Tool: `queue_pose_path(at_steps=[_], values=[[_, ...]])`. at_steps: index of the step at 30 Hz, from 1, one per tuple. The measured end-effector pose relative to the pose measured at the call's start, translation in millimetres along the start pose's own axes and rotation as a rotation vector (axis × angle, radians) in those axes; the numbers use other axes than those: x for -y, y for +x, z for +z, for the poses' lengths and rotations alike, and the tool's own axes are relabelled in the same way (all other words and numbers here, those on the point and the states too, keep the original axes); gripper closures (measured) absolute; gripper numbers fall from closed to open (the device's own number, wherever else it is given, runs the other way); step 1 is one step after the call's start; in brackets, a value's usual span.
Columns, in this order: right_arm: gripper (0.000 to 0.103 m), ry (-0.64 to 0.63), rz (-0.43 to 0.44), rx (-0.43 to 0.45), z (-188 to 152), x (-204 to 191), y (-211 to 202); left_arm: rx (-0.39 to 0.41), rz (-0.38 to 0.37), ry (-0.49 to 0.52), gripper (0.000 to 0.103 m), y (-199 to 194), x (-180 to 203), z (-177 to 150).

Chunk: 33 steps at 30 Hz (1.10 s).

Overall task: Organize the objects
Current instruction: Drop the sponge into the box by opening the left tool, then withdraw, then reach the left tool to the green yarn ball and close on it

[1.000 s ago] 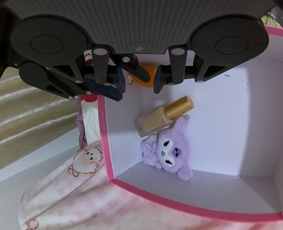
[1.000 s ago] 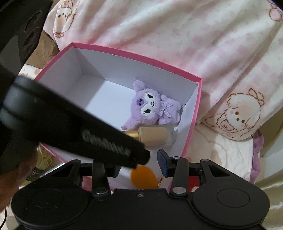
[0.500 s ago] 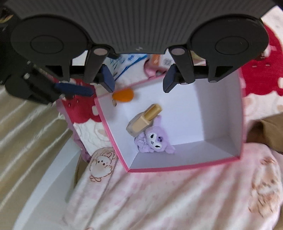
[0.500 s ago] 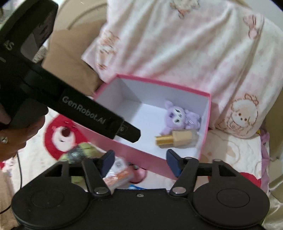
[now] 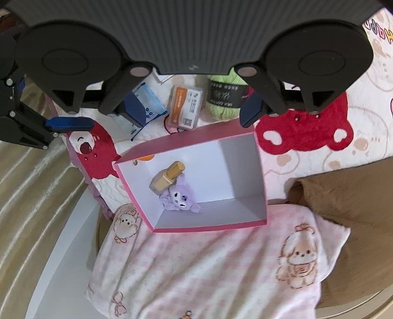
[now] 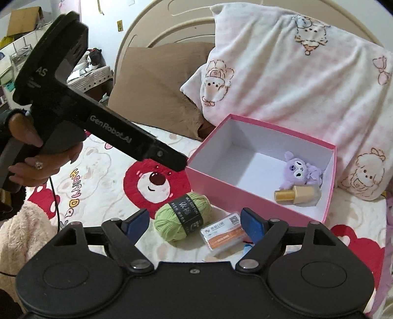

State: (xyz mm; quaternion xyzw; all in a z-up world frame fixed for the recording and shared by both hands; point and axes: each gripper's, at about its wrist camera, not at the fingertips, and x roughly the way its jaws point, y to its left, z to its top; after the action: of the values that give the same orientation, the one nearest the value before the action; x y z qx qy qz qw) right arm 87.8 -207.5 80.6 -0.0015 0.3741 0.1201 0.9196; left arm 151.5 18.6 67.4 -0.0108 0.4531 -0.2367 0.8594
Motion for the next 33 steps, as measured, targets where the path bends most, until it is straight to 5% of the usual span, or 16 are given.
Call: queue_pose_path(at_steps=[10, 22, 33], values=[[0.014, 0.06, 0.006, -0.033, -4, -29, 12, -0.024, -0.06, -0.05, 0.015, 16, -30, -29], [0.014, 0.229, 0.034, -0.105, -21, -18, 63, 0.012, -0.081, -0.233, 0.017, 52, -98, -62], [0.014, 0.176, 0.036, -0.13, -37, -36, 112, 0.003, -0.169, -0.321, 0.022, 93, -130, -89]])
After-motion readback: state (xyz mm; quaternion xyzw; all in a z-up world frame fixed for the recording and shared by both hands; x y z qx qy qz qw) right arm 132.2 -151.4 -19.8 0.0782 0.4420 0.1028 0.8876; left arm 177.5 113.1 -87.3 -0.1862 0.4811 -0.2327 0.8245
